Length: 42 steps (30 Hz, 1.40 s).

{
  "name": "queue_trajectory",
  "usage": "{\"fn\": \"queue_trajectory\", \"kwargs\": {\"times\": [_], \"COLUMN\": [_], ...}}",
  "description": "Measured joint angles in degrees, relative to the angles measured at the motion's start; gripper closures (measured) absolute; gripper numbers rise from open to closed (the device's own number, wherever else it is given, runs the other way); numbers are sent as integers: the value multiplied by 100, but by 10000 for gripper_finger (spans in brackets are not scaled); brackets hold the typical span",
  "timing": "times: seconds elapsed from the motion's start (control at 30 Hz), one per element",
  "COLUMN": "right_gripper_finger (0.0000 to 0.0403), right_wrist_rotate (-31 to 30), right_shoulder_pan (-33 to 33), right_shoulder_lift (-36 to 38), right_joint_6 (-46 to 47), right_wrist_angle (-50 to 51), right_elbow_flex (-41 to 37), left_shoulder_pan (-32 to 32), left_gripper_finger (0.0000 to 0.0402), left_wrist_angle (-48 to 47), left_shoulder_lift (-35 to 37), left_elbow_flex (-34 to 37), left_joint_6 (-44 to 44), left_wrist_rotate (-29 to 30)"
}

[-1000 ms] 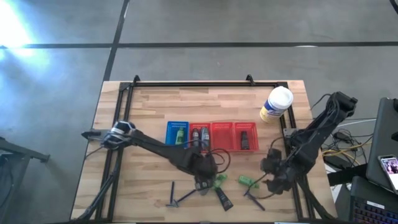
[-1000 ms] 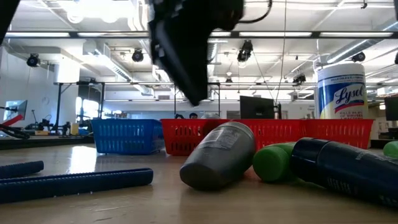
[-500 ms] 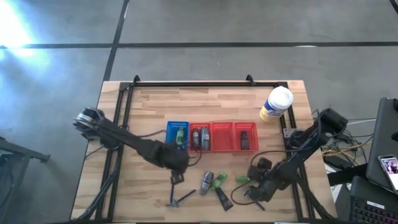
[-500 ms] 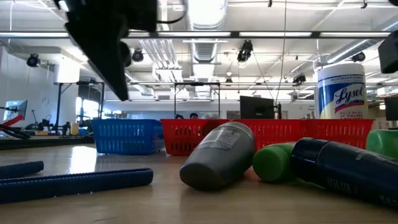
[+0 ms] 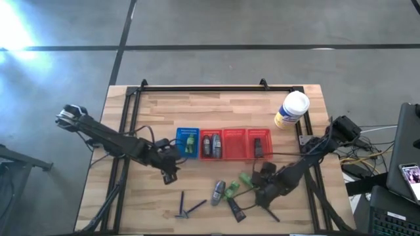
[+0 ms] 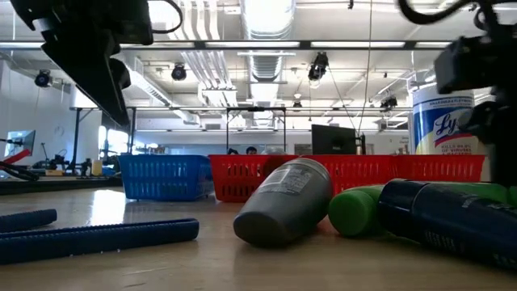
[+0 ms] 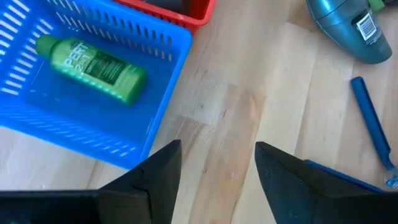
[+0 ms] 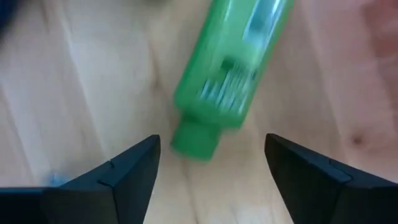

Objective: Pick & Place Travel size toiletries
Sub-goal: Put the green shampoo into the blue bin

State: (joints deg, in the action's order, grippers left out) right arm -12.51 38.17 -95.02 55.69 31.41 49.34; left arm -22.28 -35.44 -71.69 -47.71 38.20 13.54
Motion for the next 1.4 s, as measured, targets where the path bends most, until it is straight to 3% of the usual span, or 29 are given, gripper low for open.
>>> {"fn": "queue_trajectory", "kwargs": {"times": [0.07,0.27,0.43,0.63,0.93,1.17,1.27,1.4], "right_gripper_finger": [116,71,35,38,114,239,287,287], "right_wrist_rotate": [236,203,55,52,929,1239,1421,1538], "right_shoulder_pan": [-87,-362,-504,-765,-1246,-1242,-1262,-1518], "right_shoulder_lift": [27,98,105,0,-374,-10,112,302], "right_joint_6": [-107,326,-917,-1721,-2291,-2232,-2171,-2005], "right_wrist_angle": [227,530,277,-109,-543,-232,-25,134], "right_elbow_flex": [11,212,316,103,-20,-24,95,524], "left_shoulder_pan": [0,4,28,97,170,173,173,173], "left_gripper_finger": [193,193,193,193,193,193,193,193], "left_wrist_angle": [18,46,51,52,21,80,343,1095], "left_shoulder_lift": [88,136,134,134,134,134,134,127], "left_elbow_flex": [89,179,208,209,211,211,211,211], "left_joint_6": [62,145,80,-148,-210,-434,-1042,-2461], "left_wrist_rotate": [-2,-4,0,4,19,102,156,160]}}
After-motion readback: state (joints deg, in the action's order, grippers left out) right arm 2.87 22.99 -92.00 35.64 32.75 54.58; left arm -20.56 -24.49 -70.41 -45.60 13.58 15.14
